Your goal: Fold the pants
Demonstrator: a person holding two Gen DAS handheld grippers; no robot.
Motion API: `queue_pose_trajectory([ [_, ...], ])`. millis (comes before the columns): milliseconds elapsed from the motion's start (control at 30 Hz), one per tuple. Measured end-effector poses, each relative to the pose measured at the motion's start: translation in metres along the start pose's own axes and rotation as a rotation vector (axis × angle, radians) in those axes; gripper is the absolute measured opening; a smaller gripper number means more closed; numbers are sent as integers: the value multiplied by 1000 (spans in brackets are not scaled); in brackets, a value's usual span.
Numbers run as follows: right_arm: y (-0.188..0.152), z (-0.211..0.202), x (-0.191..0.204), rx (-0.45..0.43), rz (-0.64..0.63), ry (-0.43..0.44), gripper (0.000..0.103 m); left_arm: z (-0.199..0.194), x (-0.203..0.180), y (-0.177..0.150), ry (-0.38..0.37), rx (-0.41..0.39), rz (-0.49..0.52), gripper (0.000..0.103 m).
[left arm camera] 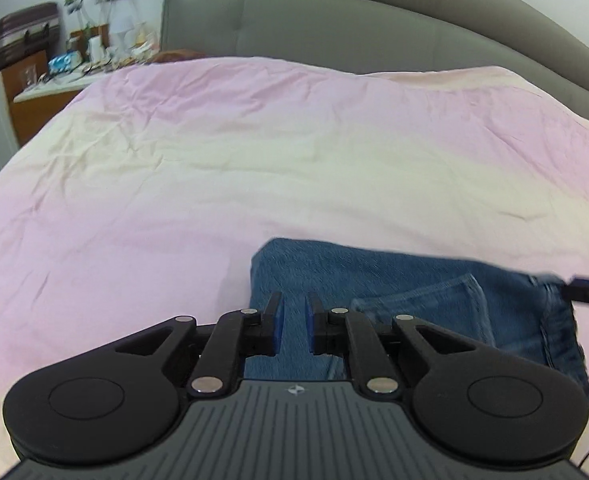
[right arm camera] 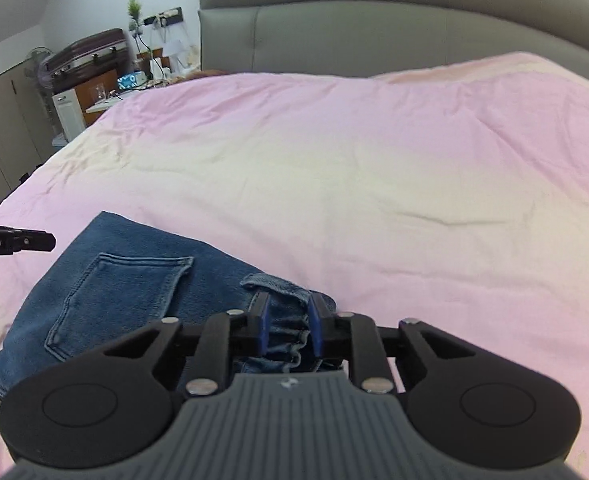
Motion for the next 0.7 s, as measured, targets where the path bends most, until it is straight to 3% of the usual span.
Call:
queue_pose_trajectory([
  [167, -18, 29, -21, 62, 73, -18, 12, 39, 19, -13, 46, 63, -96, 12],
  [267, -23, 41, -25, 77, 81, -9, 12, 59, 19, -28, 84, 130, -78, 11],
  [367, -27, 49, -26, 101, 95, -13, 12, 65, 19, -34, 120, 145, -102, 11],
  [533, -16, 29, -26, 86, 122, 0, 16, 40, 10, -19, 153, 111, -55, 12],
  [700, -15, -21, -18, 29, 86, 28, 21, -13, -13, -16, 111, 74, 28, 14],
])
Point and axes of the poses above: each gripper's, at about its wrist camera, not at the fingertips, and z roughly the way its jaws point, x to its left, y to its top, the point moved 3 cm from there along z, roughly the way its jaws point, and after that the axes turned 15 degrees about -x, right-handed, at the moved point
